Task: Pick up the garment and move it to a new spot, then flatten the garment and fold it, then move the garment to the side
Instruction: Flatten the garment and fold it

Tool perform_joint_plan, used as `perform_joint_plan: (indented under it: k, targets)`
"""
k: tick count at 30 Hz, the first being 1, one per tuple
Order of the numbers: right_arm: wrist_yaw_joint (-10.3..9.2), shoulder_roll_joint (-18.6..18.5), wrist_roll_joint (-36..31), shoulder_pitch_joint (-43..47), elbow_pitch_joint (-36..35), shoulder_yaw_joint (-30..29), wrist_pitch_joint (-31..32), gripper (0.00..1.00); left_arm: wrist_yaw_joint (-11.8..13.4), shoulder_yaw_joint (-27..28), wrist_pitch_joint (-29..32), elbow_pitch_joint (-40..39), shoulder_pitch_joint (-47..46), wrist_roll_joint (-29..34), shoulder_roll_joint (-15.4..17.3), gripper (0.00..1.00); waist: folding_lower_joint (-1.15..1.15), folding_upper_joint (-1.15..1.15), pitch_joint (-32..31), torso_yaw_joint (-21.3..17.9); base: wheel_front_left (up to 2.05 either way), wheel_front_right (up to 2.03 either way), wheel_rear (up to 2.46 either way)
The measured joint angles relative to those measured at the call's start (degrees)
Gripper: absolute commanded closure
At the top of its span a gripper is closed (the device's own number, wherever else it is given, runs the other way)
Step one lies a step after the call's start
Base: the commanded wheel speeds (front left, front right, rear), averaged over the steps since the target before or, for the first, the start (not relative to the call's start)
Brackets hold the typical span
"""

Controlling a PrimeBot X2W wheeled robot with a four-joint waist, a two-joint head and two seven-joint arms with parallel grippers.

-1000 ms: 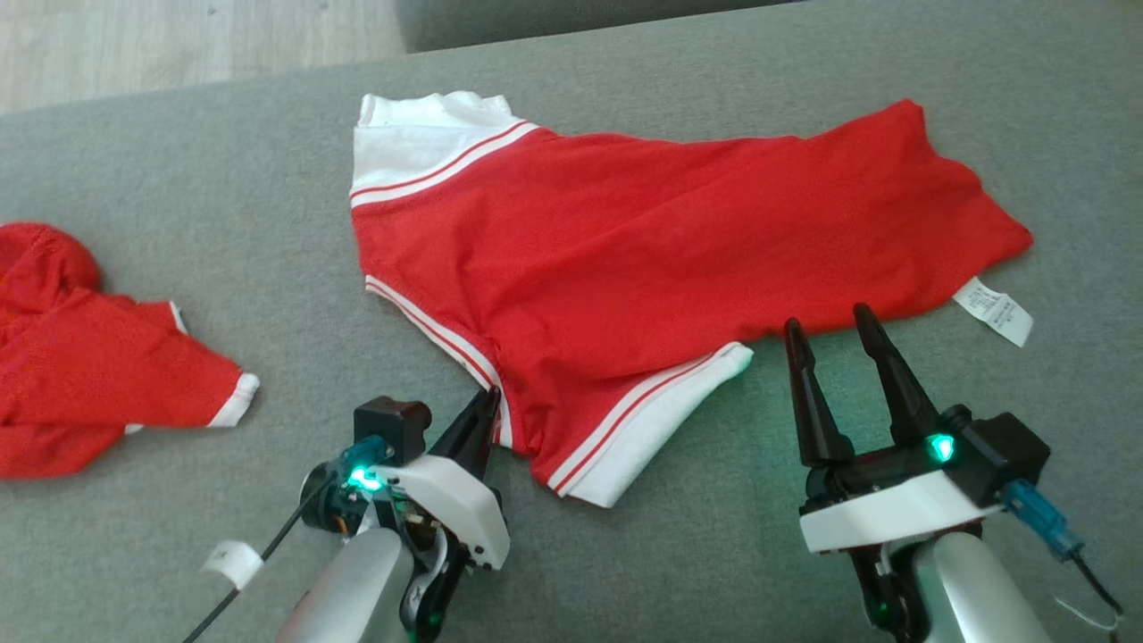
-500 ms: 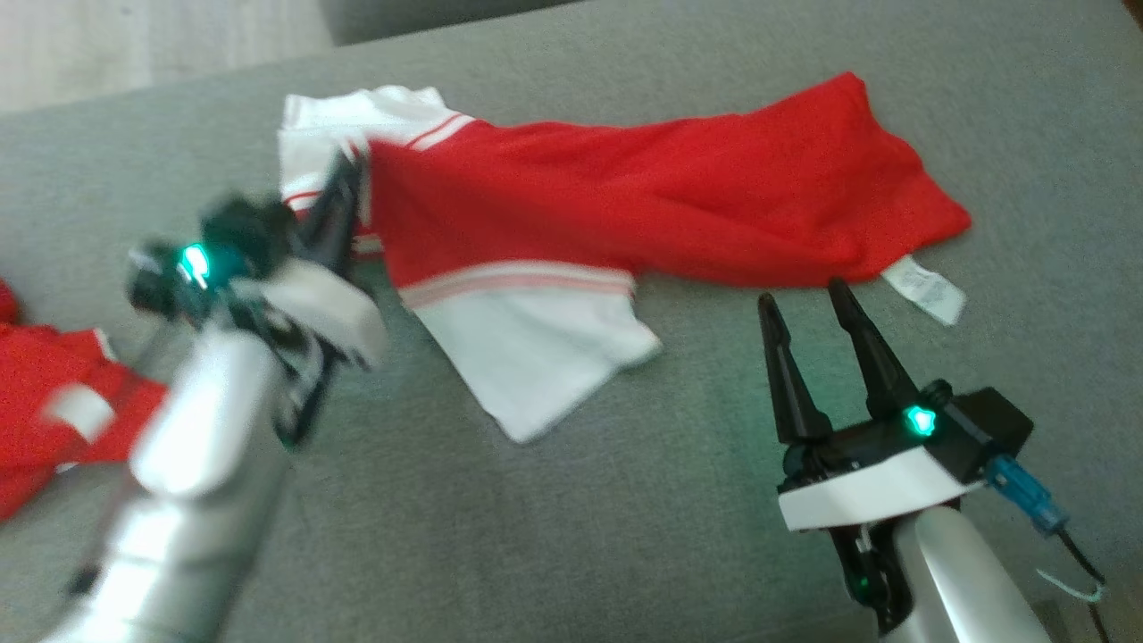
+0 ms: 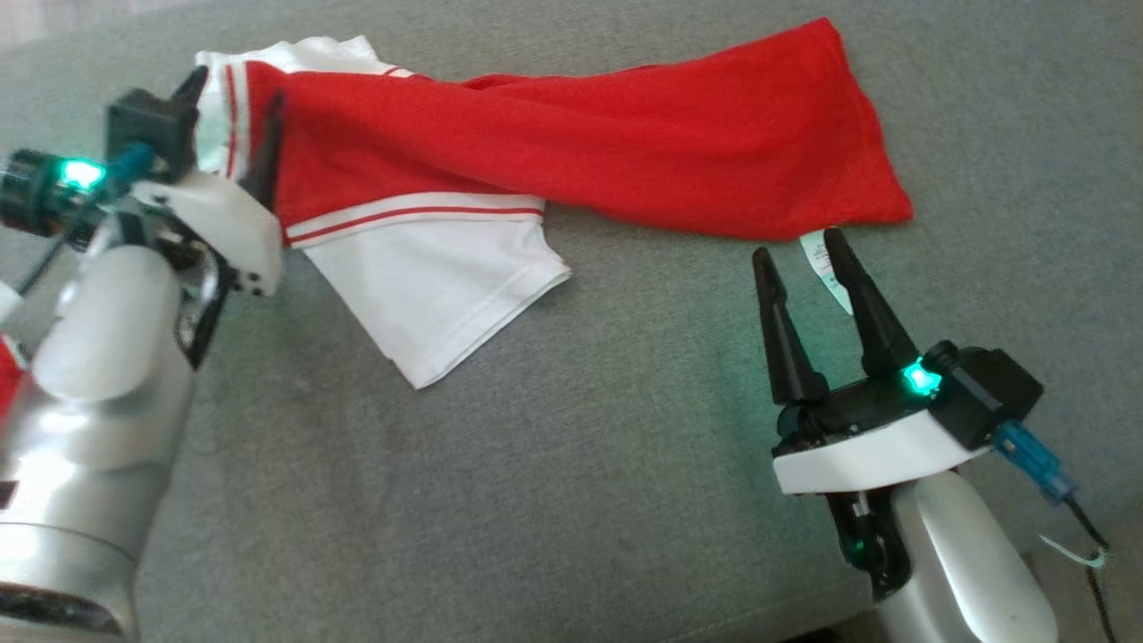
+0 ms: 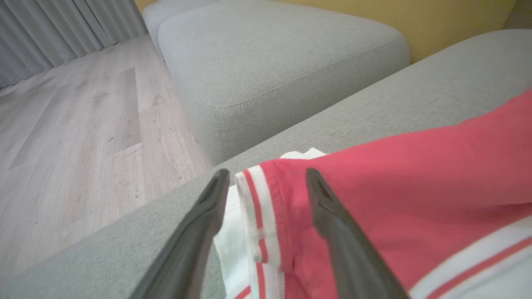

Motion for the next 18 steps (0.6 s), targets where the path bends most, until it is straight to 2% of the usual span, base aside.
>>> perform_joint_plan:
  k: [6, 9, 13, 15, 18]
  targets:
    - [0.00, -0.01, -1.18, 0.02, 0.03, -0.65, 0.00, 0.00, 1.18, -0.69, -6.47, 2.15, 0.67, -0.23, -3.53, 0.00, -0.02, 0.00, -1.73, 2.33, 0.00, 0.00, 0.00]
    - [0.00, -0.01, -1.71, 0.24, 0.07, -1.00, 0.00, 0.00, 2.57, -0.75, -9.37, 1.94, 2.45, -0.47, -5.46, 0.00, -0.02, 0.00, -3.17, 4.05, 0.00, 0.00, 0.00]
    - [0.00, -0.01, -2.13, 0.83, 0.09, -1.71, 0.00, 0.00, 3.72, -0.74, -11.38, 0.22, 6.03, -0.91, -6.92, 0.00, -0.02, 0.00, -4.81, 6.07, 0.00, 0.00, 0.00]
    - [0.00, -0.01, -2.31, 2.47, 0.31, -2.53, -0.08, 0.00, 5.52, -0.59, -12.45, -2.74, 10.82, -2.04, -8.56, 0.00, -0.02, 0.00, -6.35, 8.20, 0.00, 0.00, 0.00]
    - [0.00, -0.01, -2.70, 3.49, 0.44, -3.11, -0.09, 0.00, 6.79, -0.07, -12.80, -5.12, 14.24, -2.77, -9.46, 0.00, -0.02, 0.00, -7.42, 9.56, 0.00, 0.00, 0.00]
